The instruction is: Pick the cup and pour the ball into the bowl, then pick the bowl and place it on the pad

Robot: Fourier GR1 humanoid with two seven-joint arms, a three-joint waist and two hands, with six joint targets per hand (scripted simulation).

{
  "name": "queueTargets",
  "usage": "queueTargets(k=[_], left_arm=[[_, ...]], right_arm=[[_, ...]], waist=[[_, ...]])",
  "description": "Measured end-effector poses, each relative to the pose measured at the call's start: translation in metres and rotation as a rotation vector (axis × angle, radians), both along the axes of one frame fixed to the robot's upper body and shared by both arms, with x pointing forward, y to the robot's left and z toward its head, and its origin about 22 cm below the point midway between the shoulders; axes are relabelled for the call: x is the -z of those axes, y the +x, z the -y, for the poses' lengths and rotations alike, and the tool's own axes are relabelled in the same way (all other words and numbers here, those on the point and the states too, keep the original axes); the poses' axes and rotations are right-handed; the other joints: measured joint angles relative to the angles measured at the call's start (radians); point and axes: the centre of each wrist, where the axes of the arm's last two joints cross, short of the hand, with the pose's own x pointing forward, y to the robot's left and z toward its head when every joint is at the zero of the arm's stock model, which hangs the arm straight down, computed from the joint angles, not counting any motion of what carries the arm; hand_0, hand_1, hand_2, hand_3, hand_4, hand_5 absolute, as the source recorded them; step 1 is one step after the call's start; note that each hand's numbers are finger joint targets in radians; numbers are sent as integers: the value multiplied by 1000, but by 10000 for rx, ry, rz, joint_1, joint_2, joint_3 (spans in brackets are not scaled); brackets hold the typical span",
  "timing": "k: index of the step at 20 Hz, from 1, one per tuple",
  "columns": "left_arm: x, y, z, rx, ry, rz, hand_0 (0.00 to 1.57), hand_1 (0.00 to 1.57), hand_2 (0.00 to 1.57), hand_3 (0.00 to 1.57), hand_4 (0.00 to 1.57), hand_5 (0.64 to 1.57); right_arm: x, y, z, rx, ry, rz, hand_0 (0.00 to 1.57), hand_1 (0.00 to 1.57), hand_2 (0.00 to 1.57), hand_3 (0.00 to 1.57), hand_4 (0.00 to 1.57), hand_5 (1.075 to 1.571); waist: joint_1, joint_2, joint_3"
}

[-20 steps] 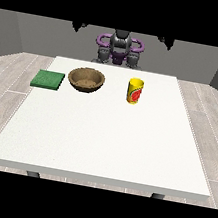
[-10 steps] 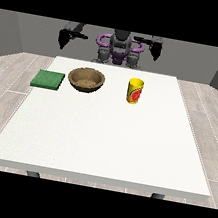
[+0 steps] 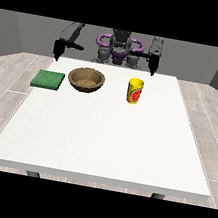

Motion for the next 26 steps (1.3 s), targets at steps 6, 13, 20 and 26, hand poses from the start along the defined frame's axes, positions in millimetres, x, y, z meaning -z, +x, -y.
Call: queueTargets(k=[6,13,20,26], left_arm=[[0,30,-9,-359,46,604,0,0,0,0,0,1440],[8,54,-40,-826,84,1092,0,0,0,0,0,1410],[9,76,-50,-1312,24,1564,0,0,0,0,0,1392],[6,88,-47,-1378,58,1855,0,0,0,0,0,1458]], right_arm=[[2,19,0,-227,86,797,0,0,0,0,0,1547],[5,30,2,-563,139,1282,0,0,0,0,0,1547],[-2,42,4,-871,142,1965,0,0,0,0,0,1549],[-5,46,20,-925,59,2314,0,0,0,0,0,1541]], waist=[[-187,969,0],[-426,1627,0],[-858,2365,-2],[-1019,2729,-37]])
